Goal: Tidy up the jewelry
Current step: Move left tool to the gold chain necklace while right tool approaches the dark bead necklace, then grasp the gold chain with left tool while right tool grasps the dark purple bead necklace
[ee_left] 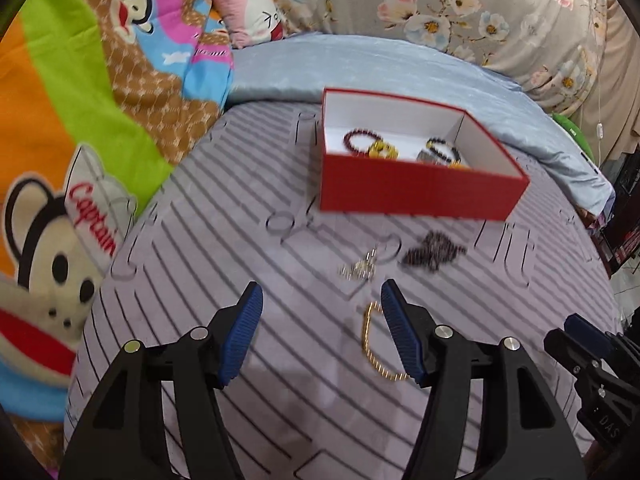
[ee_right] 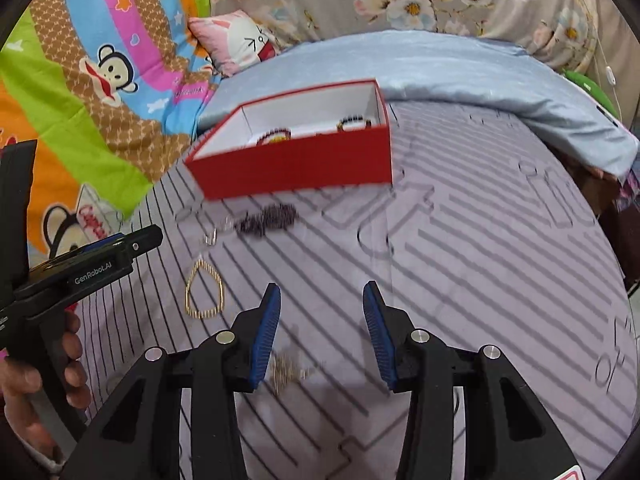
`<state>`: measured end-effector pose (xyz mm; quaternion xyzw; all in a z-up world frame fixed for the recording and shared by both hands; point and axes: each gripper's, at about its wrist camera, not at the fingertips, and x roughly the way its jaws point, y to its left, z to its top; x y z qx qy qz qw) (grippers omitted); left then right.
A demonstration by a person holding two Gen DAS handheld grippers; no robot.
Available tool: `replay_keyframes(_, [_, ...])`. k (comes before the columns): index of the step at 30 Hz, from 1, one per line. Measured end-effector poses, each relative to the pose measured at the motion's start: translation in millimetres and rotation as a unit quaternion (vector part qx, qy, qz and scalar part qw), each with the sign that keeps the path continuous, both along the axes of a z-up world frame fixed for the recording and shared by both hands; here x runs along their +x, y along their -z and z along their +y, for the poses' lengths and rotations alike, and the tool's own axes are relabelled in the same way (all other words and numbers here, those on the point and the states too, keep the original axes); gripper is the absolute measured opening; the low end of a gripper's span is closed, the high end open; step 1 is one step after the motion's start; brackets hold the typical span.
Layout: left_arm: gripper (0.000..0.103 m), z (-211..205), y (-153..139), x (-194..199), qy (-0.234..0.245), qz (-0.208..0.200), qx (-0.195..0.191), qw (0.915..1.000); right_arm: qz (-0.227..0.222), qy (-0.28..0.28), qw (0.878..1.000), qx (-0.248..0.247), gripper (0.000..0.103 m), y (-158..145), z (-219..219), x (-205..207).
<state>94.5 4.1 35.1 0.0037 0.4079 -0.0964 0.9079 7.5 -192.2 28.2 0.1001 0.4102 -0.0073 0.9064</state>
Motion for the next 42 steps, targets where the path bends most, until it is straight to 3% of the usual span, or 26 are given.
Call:
replay_keyframes(7, [0.059, 0, 27, -24, -0.001, 0.026, -0.020, 0.9995, 0.019, -0.003, 1.000, 0.014, 0.043, 20, 12, -25])
replay_keyframes(17, [0.057, -12, 38, -12, -0.002, 0.036, -0.017, 0.9992, 0.019, 0.003, 1.000, 0.022, 0.043, 20, 10, -30])
replay_keyframes(20, [0.047, -19, 42, -11, 0.002, 0.029, 0.006, 0.9995, 0.019, 0.005, 1.000, 0.024, 0.043, 19, 8, -29])
replay_keyframes(23, [0.024, -22, 41, -12, 0.008, 0.022, 0.015, 0.9996, 0.020, 0.007, 0.999, 0.030, 0.043, 20, 6, -27])
replay_keyframes(25, [0.004, -22, 41, -12, 0.012, 0.020, 0.013, 0.9996, 0.021, 0.005, 0.999, 0.034, 0.043, 19, 6, -25])
replay_keyframes(32, [0.002, -12, 31, -16, 0.010, 0.010, -0.007, 0.9999, 0.010, -0.006, 0.999, 0.032, 0.043, 10, 10, -4])
replay_keyframes(42, [0.003, 13, 23, -9, -0.012, 0.012, -0.021, 0.9996, 0.010, -0.031, 0.998, 0.057, 0.043, 9, 30, 64])
